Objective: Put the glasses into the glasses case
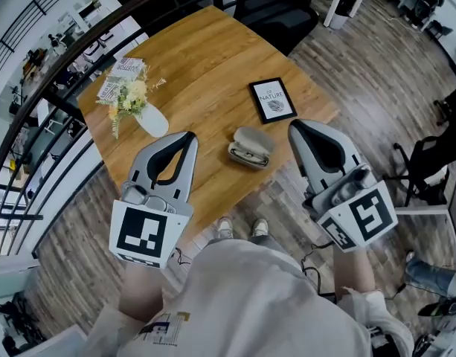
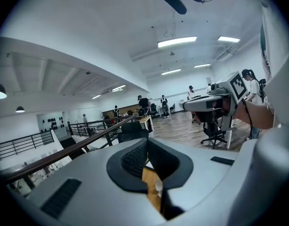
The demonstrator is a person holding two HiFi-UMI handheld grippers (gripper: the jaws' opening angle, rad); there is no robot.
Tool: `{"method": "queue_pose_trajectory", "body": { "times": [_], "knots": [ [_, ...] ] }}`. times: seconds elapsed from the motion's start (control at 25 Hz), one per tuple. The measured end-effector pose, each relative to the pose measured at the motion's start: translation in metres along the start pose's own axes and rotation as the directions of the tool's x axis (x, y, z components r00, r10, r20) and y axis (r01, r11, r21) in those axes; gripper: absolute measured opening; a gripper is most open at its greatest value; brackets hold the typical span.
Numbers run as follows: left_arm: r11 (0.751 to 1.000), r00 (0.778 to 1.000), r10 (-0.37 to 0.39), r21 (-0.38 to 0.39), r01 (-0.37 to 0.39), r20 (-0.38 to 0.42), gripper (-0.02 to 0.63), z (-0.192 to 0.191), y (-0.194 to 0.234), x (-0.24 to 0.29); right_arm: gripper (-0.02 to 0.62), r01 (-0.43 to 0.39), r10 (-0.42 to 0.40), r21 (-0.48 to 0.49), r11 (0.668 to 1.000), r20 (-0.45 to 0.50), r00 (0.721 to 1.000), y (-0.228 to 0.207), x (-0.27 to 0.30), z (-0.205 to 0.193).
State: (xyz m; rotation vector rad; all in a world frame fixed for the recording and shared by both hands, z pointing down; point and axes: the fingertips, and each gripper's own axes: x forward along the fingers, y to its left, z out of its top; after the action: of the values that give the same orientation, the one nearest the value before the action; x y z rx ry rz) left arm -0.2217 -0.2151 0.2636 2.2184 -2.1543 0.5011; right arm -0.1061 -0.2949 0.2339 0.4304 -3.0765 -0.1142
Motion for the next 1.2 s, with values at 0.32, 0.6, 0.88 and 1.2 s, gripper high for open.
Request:
{"method": "queue_pose_trajectory", "body": {
  "times": [0.32,0.6,0.88,1.2],
  "knots": [
    [0.999,1.0,-0.001,0.046,0.0,0.023,0.017,0.003,-0.011,-0.013,0.026,0.029,-0.029,-0.06,0.998,0.008,1.0,0.012,-0.028,-0.002],
    [1.0,0.999,0.029,0.0,-0.029,0.013,0.017,-0.015,-0.018,-0.019,0.026,0.033,-0.033,0.006,0.999,-0.041,0.999,0.013,-0.036,-0.029],
    [0.999,1.0,0.019,-0.031,-0.019,-0.014,0.017,-0.026,-0.025,-0.014,0.026,0.003,0.002,0.111,0.994,-0.047,0.999,0.01,-0.033,-0.039],
    [0.999,0.999,0.023,-0.036,-0.024,-0.031,0.017,-0.032,-0.018,-0.01,0.026,0.011,-0.004,0.104,0.995,-0.062,0.998,0.01,-0.027,-0.043]
  ]
}}
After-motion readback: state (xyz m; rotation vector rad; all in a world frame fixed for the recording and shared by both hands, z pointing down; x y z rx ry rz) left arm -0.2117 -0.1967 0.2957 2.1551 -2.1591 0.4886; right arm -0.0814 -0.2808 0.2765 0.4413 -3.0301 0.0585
